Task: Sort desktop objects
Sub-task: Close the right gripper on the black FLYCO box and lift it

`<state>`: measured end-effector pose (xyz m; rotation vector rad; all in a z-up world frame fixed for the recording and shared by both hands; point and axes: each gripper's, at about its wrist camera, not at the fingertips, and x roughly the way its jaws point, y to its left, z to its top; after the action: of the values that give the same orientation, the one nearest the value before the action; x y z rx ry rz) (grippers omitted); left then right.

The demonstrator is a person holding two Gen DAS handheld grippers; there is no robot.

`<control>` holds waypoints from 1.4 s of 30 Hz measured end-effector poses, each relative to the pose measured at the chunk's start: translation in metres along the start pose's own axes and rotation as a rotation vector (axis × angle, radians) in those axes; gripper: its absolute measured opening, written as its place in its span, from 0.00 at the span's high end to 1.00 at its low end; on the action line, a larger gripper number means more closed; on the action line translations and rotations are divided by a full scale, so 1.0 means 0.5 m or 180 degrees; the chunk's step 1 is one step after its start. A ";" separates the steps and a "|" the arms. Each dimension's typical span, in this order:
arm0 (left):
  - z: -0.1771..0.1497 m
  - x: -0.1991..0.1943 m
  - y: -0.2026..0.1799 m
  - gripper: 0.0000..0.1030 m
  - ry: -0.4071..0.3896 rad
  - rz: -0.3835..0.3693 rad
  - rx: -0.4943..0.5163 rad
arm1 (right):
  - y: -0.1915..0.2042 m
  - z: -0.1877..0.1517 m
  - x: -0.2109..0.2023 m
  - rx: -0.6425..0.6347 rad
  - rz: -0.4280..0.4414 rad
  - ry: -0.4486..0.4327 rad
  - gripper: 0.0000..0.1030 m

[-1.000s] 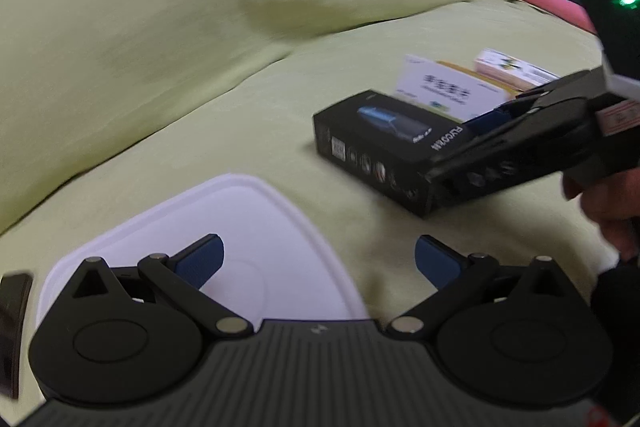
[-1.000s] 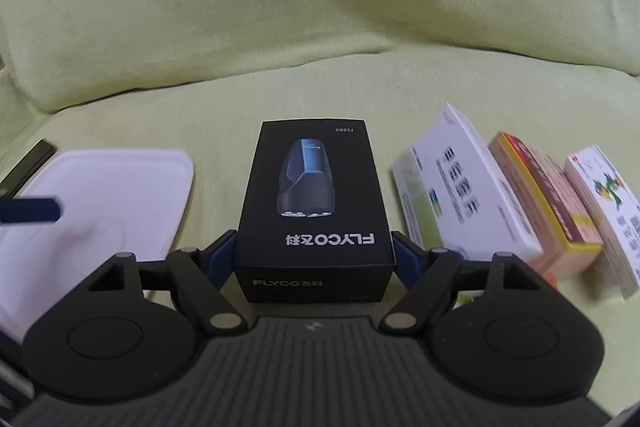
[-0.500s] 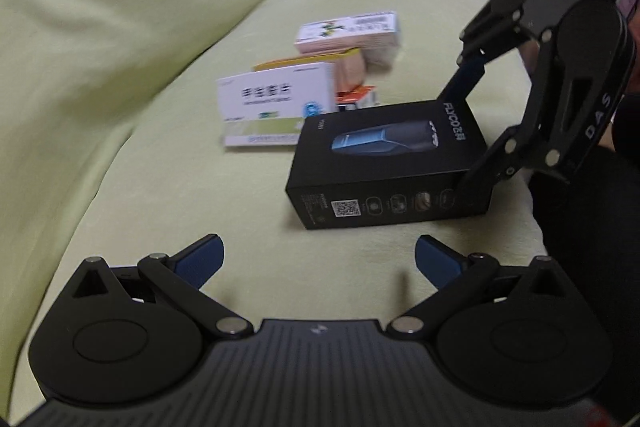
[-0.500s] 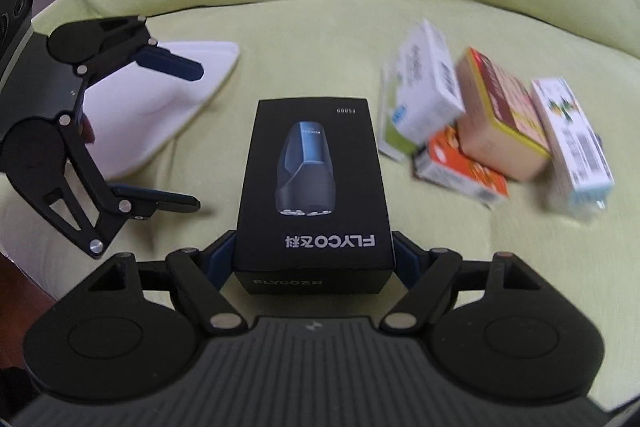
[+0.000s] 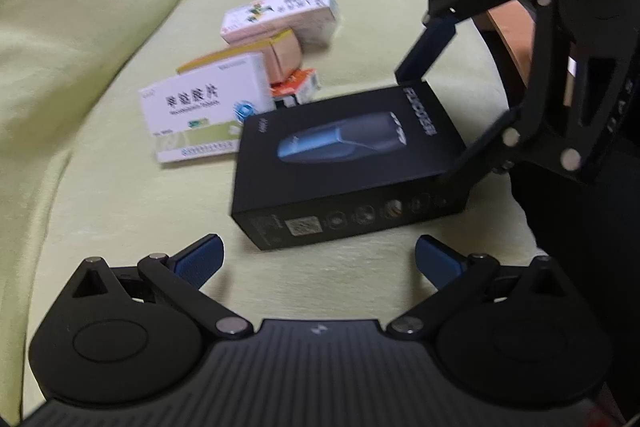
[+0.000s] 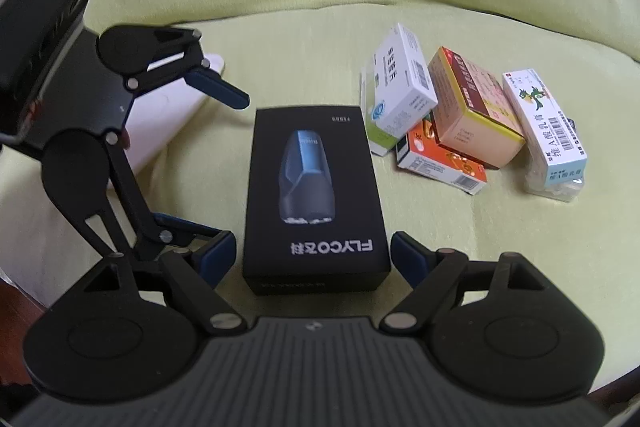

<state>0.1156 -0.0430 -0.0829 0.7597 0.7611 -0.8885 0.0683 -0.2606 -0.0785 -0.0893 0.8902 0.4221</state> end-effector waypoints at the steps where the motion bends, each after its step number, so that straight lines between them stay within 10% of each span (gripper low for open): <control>1: 0.000 0.006 -0.002 0.00 0.0033 -0.0017 -0.0008 | -0.002 -0.002 0.002 0.0028 -0.0008 0.0003 0.21; 19: 0.029 -0.029 -0.030 0.00 -0.0318 -0.0204 -0.0118 | -0.166 -0.083 0.035 0.2459 0.1633 -0.0152 0.24; 42: 0.102 0.021 -0.068 0.00 -0.0239 0.0010 -0.0277 | -0.105 0.018 -0.023 0.1155 0.0260 -0.0139 0.20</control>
<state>0.1031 -0.1033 -0.0741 0.6472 0.7275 -0.8708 0.0891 -0.3100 -0.0689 0.2889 0.9167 0.3312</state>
